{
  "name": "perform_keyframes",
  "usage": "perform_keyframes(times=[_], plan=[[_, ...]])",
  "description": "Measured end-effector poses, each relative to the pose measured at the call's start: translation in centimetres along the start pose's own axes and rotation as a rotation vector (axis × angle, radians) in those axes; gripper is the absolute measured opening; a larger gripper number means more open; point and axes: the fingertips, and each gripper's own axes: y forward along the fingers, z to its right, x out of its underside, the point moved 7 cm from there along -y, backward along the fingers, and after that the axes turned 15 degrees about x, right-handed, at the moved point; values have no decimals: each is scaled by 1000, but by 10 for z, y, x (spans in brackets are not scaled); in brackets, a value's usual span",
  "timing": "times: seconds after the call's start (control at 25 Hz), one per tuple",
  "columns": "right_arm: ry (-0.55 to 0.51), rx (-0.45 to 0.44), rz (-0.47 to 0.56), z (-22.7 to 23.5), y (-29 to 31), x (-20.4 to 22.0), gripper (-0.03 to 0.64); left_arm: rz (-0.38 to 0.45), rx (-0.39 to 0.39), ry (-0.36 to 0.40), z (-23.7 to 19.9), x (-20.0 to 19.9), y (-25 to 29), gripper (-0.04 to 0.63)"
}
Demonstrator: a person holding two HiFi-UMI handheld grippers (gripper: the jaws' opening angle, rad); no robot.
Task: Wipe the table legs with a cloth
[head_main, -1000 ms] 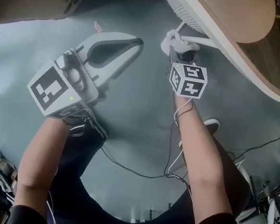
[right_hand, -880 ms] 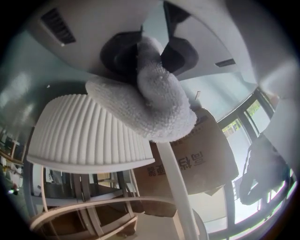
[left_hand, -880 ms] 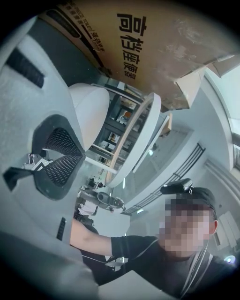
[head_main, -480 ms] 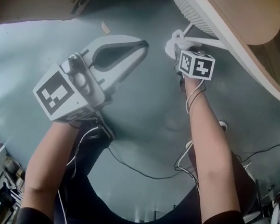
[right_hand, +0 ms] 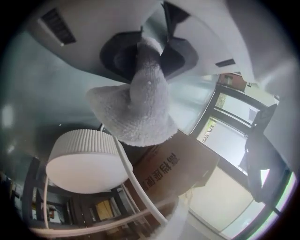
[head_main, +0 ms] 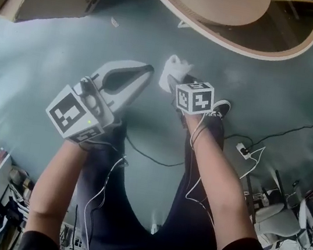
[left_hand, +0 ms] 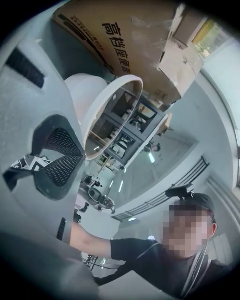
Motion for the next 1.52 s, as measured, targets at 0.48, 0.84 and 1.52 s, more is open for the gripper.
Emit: perform_keyframes(times=[0.48,0.84,1.52], plan=[[-95,-33,381,-39,-153,-73,77,55,12,-37,56,-75,26,5],[-117,155,521,-27,-98,-113,77,88,4,-64,42,-51,-1,5],[-66,246,515,17,-22,-125,77,68,-31,-59,-3,20,-36,5]])
